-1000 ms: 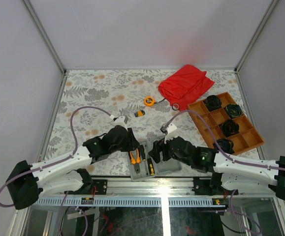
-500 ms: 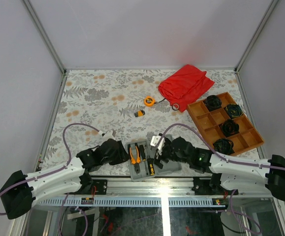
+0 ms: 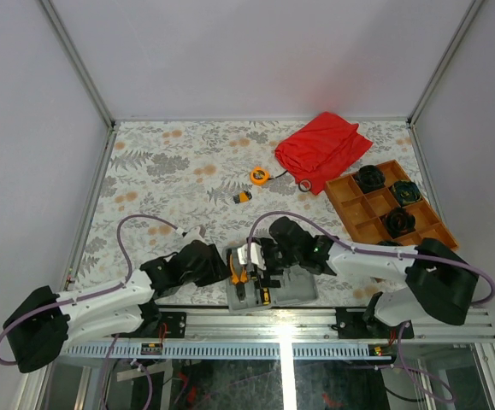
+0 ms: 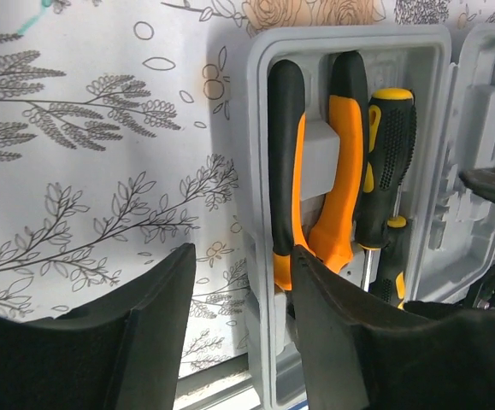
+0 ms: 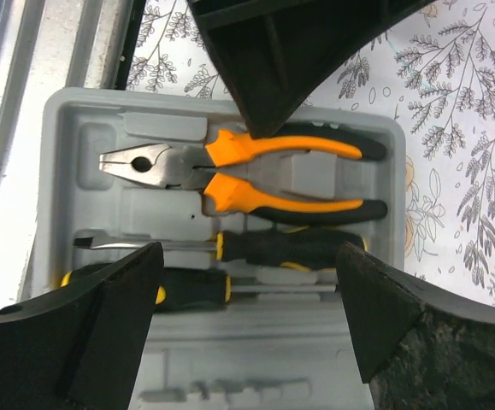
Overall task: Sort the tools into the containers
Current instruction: Adjust the screwdriver in the storage box.
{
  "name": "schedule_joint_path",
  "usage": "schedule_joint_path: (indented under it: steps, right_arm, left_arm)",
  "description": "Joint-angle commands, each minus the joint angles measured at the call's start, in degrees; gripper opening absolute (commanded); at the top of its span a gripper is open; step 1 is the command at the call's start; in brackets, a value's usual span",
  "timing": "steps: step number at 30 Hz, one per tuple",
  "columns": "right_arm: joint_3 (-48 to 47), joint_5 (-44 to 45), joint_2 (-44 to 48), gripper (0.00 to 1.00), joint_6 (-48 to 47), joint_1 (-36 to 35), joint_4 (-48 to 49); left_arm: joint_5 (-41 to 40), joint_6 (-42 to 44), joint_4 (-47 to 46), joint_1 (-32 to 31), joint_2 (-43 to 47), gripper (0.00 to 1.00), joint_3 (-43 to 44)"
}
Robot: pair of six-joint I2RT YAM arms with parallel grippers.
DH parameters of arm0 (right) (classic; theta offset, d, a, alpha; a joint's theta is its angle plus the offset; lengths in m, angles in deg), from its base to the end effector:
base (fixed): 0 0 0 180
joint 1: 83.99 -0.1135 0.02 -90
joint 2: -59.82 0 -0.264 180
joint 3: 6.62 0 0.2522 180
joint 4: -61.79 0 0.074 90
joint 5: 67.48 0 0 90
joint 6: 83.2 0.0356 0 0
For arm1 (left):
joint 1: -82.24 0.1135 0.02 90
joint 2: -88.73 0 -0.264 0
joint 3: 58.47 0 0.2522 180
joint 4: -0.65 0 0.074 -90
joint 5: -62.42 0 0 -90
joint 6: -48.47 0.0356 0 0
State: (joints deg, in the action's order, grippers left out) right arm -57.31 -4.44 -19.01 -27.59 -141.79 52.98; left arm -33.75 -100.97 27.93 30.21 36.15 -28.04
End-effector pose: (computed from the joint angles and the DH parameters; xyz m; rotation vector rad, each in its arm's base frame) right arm 0.1333 0.2419 0.1900 -1.7827 1.3474 0.7455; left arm 0.1041 -0.1272 0.1450 -0.2170 2.5592 -0.7065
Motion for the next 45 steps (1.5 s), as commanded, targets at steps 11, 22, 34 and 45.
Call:
schedule_joint_path:
  steps: [11,22,34,45]
  right_arm:
    - [-12.2,-9.2,-10.8,0.89,-5.3,6.7,-9.7]
    - [-10.5,-4.9,-11.4,1.00,-0.4,7.3,-8.1]
    - [-10.9,-3.0,-14.0,0.99,-0.7,7.9,-8.3]
    - [-10.5,1.5,-12.7,0.92,0.6,8.6,-5.8]
  left_arm:
    - [-0.2,1.5,-0.9,0.2,-6.2,0.46,1.3]
    - [-0.1,1.6,-0.9,0.1,-7.1,0.46,1.2]
    - [-0.2,1.6,-0.6,0.2,-7.1,0.46,1.4]
    - [-0.8,2.1,0.7,0.2,-7.2,0.45,1.4]
